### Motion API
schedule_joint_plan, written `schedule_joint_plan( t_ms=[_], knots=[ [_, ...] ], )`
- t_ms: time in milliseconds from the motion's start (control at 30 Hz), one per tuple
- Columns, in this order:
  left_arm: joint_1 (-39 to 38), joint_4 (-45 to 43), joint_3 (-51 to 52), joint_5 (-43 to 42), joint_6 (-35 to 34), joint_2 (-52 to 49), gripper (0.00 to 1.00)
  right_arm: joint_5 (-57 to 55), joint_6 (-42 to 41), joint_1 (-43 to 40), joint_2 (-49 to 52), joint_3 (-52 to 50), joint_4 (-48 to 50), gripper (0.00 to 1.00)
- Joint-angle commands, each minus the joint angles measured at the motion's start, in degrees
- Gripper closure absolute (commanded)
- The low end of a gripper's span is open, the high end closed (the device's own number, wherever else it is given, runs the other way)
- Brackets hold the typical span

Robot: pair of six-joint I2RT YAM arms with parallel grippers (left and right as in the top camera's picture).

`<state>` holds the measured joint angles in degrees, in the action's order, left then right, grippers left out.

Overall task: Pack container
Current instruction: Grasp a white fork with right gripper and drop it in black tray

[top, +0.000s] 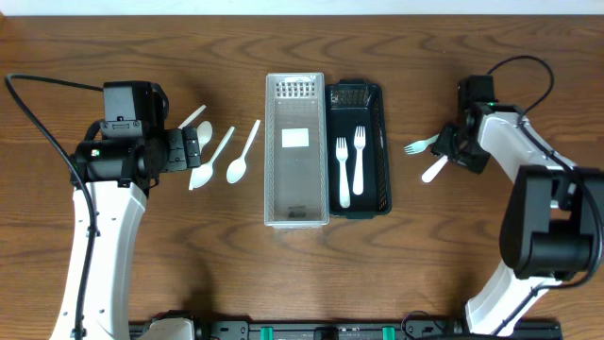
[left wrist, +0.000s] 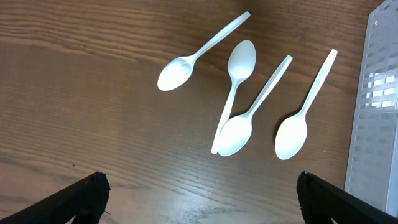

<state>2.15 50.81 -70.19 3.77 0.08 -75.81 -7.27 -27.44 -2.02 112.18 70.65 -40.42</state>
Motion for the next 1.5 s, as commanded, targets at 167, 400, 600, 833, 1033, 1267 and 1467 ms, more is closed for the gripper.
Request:
schedule_joint_plan(
  t_ms=[167,400,600,833,1033,1267,1467],
  knots=[
    [0.28,0.15,-1.07,-0.15,0.74,-0.42,0.02,0.00,-1.25,-0.15,3.21,-0.33,-0.37,0.78],
    [0.28,0.15,-1.07,-0.15,0.74,-0.42,0.02,-0.02,-1.22,-0.02,-2.75,-0.22,-4.63,0.98],
    [0.28,0.15,-1.07,-0.15,0.74,-0.42,0.02,3.56,1.46,3.37,-18.05,-0.22,-6.25,0.99],
    [0.28,0.17,-1.07,-0.15,0.74,-0.39,0.02,7.30,1.84,14.01,-30.36,-0.22,-0.35,0.99],
    [0.28,0.15,-1.07,-0.15,0.74,-0.42,0.02,7.30,1.75,22.03,-25.73,-0.35,0.96,0.98],
    [0.28,0.15,-1.07,-0.15,0.74,-0.42,0.02,9.14,5.29,26.99,-15.56,-0.04,2.95,0.58],
    [0.28,0.15,-1.07,-0.15,0.74,-0.42,0.02,0.52,6.88,24.17,-19.82,4.11,2.97,0.27]
  ],
)
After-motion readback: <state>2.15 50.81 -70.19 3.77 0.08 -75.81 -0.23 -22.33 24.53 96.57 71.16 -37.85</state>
